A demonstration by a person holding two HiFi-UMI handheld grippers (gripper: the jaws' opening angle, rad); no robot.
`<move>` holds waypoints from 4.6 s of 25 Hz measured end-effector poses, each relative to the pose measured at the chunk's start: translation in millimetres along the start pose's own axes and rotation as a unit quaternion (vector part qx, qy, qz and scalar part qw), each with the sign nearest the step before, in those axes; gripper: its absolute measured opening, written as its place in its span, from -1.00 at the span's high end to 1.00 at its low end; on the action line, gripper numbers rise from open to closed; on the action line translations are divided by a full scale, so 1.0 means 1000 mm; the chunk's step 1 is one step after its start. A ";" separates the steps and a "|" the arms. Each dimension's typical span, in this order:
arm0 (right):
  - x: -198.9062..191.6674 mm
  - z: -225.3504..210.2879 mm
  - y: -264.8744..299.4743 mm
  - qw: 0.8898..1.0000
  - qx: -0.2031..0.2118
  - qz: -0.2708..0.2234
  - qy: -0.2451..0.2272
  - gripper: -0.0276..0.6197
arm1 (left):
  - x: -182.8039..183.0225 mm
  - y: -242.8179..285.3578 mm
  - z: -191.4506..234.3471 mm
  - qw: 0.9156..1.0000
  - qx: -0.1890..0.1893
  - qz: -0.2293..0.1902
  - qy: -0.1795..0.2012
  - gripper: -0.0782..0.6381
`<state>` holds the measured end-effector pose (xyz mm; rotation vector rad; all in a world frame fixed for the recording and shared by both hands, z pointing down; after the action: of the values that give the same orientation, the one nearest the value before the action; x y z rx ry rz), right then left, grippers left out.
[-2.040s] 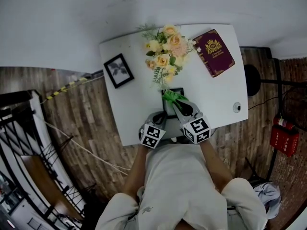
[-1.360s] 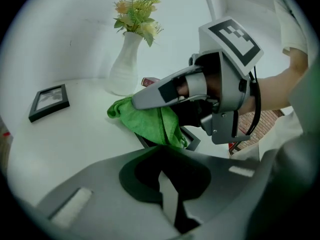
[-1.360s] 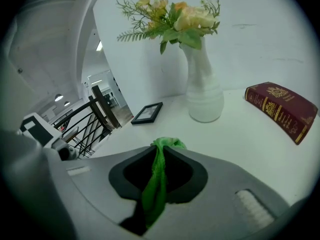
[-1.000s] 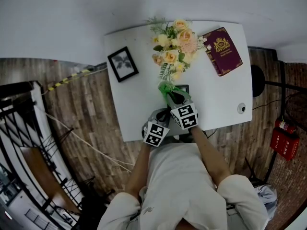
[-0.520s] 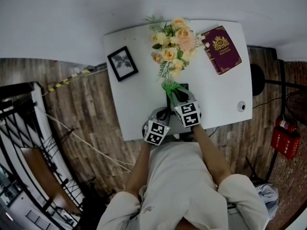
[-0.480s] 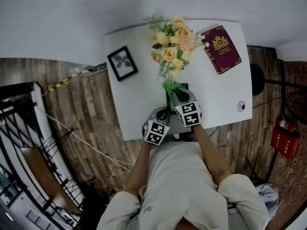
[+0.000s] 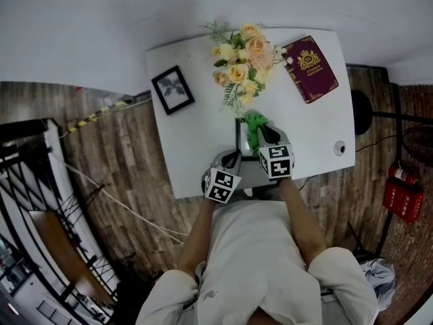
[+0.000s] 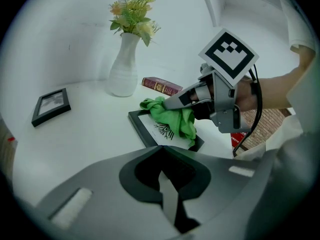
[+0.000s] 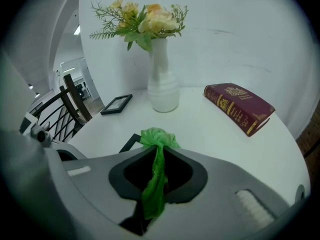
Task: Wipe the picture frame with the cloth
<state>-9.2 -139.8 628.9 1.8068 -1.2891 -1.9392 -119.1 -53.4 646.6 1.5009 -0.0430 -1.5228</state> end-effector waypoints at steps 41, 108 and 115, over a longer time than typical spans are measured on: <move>-0.005 0.074 -0.003 0.994 0.109 0.007 -0.028 0.78 | 0.000 -0.002 0.000 0.999 0.021 -0.018 -0.025 0.73; -0.058 0.079 -0.031 0.997 0.073 0.022 0.012 0.78 | 0.000 0.000 0.003 1.000 -0.021 -0.005 0.012 0.73; -0.066 0.067 -0.040 0.998 0.053 0.026 0.006 0.78 | -0.001 -0.001 0.002 1.000 -0.011 -0.008 0.015 0.73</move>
<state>-36.7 -41.9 639.9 1.8104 -1.4460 -1.8617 -121.5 -54.0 647.2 1.5098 0.0049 -1.5081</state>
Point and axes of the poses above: the fingertips, and each gripper's own axes: y forward along the fingers, z to its left, x out of its top, the point moved 5 cm from there along -y, backward along the fingers, and after that the axes turned 4 degrees about -z, right-handed, at the moved point
